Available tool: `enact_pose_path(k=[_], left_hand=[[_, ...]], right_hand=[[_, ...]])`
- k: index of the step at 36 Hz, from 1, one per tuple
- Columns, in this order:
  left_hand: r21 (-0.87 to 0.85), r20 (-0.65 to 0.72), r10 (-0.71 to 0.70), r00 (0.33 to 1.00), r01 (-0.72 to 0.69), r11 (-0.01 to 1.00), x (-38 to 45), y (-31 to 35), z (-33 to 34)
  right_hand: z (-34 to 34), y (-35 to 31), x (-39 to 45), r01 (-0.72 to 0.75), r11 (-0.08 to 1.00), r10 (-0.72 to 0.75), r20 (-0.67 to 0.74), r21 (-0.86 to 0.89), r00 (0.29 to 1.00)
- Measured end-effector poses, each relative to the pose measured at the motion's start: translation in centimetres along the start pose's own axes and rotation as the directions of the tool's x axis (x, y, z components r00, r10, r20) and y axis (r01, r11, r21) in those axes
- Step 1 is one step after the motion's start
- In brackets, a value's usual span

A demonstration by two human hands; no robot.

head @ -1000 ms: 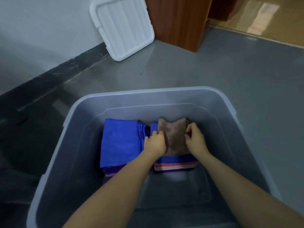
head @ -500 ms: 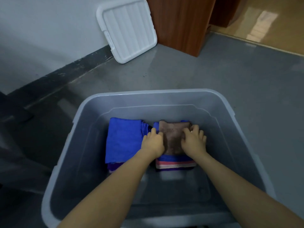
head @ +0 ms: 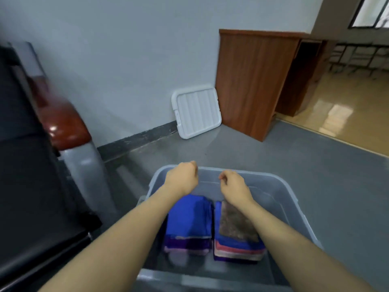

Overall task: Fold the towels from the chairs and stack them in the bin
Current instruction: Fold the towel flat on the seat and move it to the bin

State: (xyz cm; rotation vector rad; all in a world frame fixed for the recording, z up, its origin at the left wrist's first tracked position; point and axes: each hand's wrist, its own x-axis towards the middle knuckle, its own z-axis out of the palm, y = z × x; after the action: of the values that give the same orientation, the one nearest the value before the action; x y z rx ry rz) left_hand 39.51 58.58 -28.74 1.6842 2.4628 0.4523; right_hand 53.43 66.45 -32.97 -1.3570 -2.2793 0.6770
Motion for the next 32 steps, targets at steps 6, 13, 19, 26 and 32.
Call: enact_pose_path(k=[6, 13, 19, 26, 32], left_hand=[[0.02, -0.201, -0.017, 0.98, 0.022, 1.0, -3.9, -3.4, -9.1], [0.003, -0.358, -0.118, 0.926, 0.127, 0.992, -9.7, -9.8, -17.9], [-0.027, -0.433, -0.24, 0.869, 0.254, 0.967, -16.0, -17.1, -23.0], [-0.054, -0.466, -0.431, 0.773, 0.461, 0.886, -23.7, -25.9, -26.1], [-0.123, -0.502, -0.585, 0.637, 0.617, 0.777, -30.4, -32.8, -27.2]], right_hand=[[-1.1, -9.6, -1.3, 0.139, 0.98, -0.132, -0.057, 0.142, 0.99], [-0.7, -21.5, -3.8, 0.333, 0.901, -0.32, -0.091, 0.277, 0.943], [1.4, -31.9, -6.8, 0.42, 0.83, -0.428, -0.062, 0.367, 0.902], [6.6, -41.6, -10.5, 0.504, 0.793, -0.55, 0.046, 0.343, 0.834], [12.9, -49.1, -14.1, 0.519, 0.751, -0.623, 0.18, 0.408, 0.761]])
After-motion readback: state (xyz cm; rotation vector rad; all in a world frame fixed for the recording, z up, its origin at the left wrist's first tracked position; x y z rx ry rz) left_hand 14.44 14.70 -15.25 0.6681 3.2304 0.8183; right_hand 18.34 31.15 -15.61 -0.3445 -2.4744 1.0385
